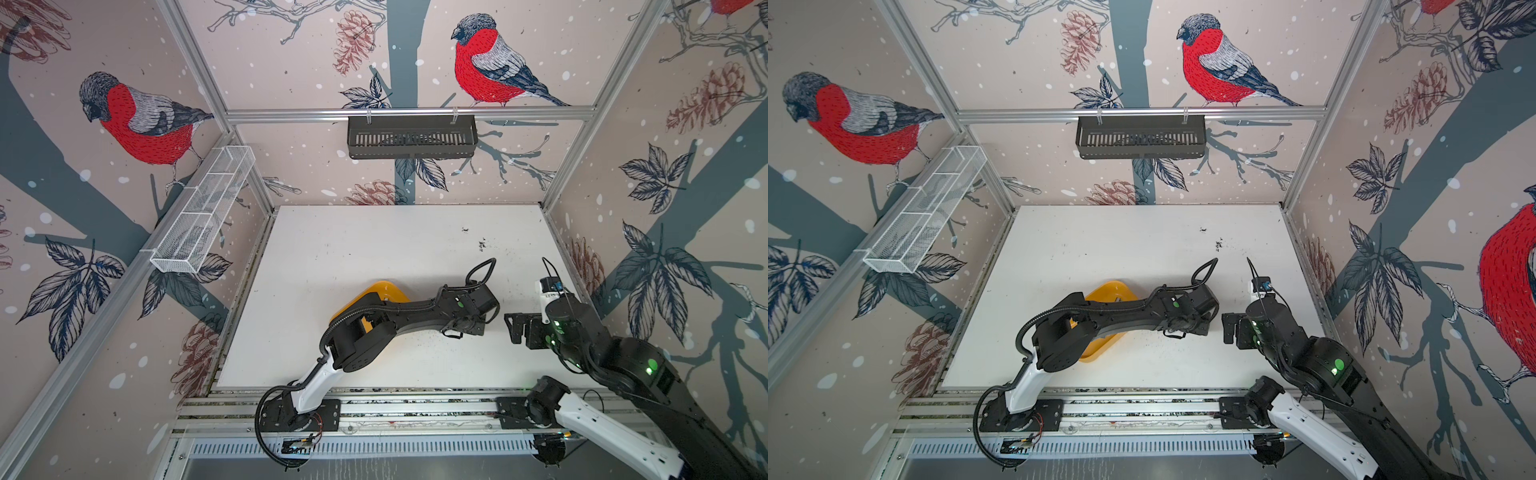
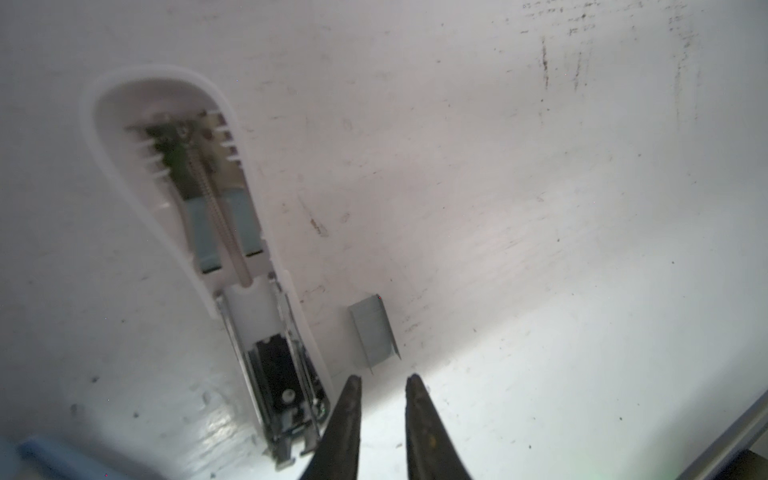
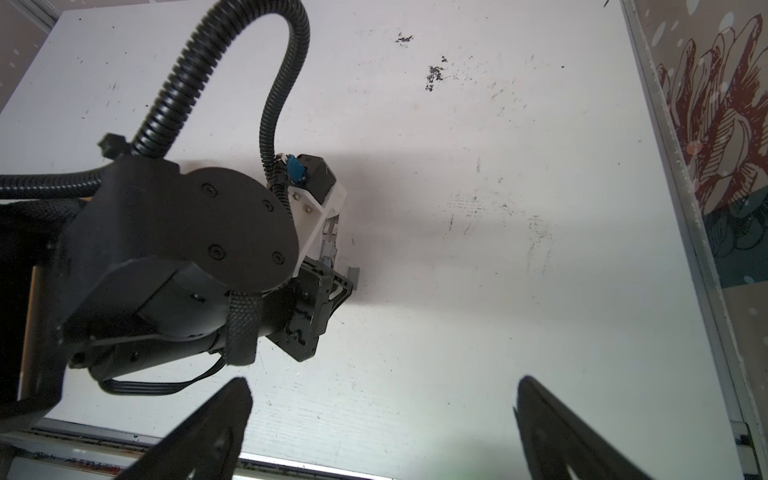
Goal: Load the staples into the stapler
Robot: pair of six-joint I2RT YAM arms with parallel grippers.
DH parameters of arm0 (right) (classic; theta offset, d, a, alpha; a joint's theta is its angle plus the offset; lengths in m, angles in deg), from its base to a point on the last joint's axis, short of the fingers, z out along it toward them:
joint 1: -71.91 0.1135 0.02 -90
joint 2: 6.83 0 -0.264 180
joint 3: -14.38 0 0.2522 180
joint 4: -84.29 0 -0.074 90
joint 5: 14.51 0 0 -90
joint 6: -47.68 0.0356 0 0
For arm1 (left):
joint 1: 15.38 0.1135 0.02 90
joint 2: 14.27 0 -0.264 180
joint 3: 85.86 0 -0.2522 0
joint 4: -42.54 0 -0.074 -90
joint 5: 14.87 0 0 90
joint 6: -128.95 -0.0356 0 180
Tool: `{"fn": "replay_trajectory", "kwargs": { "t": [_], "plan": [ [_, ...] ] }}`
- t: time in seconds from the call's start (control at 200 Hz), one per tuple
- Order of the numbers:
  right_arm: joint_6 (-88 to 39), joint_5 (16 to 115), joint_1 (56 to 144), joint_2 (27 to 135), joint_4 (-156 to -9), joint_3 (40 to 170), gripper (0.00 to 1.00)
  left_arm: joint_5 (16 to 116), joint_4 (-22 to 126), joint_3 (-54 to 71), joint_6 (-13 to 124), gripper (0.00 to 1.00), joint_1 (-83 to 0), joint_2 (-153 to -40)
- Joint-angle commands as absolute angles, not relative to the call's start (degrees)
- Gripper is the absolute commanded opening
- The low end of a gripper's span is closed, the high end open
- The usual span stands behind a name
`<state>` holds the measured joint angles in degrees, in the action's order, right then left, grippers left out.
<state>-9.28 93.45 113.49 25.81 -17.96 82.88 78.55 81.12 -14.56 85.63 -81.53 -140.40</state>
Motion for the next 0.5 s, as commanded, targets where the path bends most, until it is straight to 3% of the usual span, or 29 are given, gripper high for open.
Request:
{"fn": "replay_trajectory", "kwargs": {
  "t": [0.0,0.495],
  "plan": [
    [-9.1,94.4,113.6,25.6,-18.7,82.9,1.0,80.0,83.0,-15.6,85.7,0.21,-81.4,-141.0],
    [-10.4,88.5,113.5,24.7,-17.2,84.5,1.0,80.1,83.8,-17.1,85.7,0.18,-81.2,-143.1]
  ]
}}
